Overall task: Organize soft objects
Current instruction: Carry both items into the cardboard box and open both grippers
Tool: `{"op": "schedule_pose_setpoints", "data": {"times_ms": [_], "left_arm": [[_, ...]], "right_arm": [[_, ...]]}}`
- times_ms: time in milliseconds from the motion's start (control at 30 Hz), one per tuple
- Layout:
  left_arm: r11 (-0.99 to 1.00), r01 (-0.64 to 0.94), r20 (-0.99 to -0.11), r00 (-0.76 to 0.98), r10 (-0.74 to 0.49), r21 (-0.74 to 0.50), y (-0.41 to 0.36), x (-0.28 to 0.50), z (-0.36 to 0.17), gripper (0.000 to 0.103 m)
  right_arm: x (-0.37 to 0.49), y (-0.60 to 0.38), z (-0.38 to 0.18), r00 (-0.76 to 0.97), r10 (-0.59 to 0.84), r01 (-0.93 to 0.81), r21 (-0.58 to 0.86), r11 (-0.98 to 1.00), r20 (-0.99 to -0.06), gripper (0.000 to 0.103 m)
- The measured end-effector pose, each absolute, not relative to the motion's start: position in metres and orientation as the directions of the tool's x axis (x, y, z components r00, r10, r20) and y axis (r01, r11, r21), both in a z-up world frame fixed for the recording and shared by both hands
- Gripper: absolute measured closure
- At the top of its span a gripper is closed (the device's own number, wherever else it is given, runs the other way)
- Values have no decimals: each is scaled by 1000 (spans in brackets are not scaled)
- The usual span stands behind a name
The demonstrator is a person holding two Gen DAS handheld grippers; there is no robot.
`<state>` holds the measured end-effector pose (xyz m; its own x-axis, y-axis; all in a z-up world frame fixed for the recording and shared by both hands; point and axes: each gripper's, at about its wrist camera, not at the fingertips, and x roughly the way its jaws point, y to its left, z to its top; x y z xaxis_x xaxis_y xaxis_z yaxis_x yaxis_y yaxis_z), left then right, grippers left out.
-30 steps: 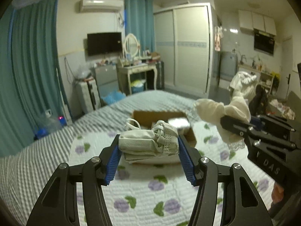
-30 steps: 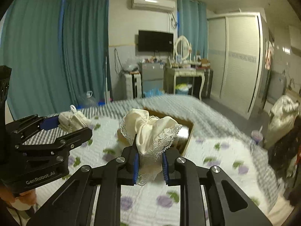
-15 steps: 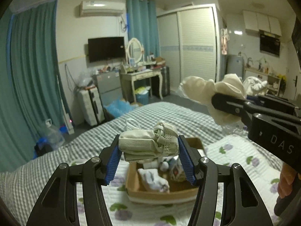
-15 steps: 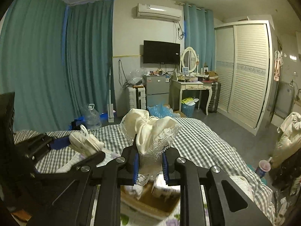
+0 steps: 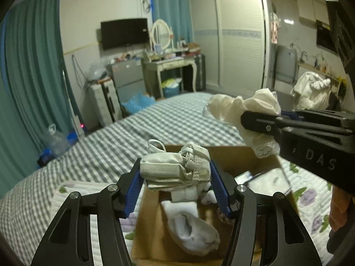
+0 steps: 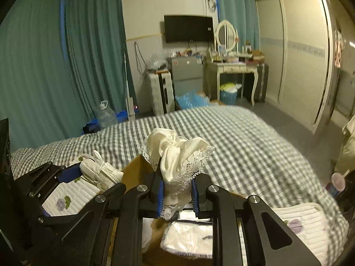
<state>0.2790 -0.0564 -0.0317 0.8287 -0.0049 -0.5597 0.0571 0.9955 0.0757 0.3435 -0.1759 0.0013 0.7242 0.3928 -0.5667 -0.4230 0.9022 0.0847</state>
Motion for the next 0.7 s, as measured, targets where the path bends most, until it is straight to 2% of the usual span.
{"op": "schedule_pose_setpoints", "data": {"times_ms": [267,433,500,533,567,700], "left_arm": [[992,73,-612,791,4,101,-64,291,-56,46],[994,90,-630,776,-31,62,-64,289,-60,43],[996,75,-633,774,-22,57,-65,287,-58,33],[996,61,-633,774,-11,58,-65,286,-57,21],[997,53,-626,780,-5,58,-64,285,-55,19],[998,43,-609,793,-8,43,-62,272,-31,19]], "right_arm": [[376,-170,-44,654,384,-424,105,900,-652,84],[379,-165,-57,619,391,-427,126,895,-681,83],[377,-165,-55,625,383,-414,128,901,-680,65],[375,-167,-52,636,379,-399,135,907,-671,45],[373,-171,-49,654,370,-380,136,915,-660,40],[354,-183,-28,688,350,-354,127,927,-635,40]]}}
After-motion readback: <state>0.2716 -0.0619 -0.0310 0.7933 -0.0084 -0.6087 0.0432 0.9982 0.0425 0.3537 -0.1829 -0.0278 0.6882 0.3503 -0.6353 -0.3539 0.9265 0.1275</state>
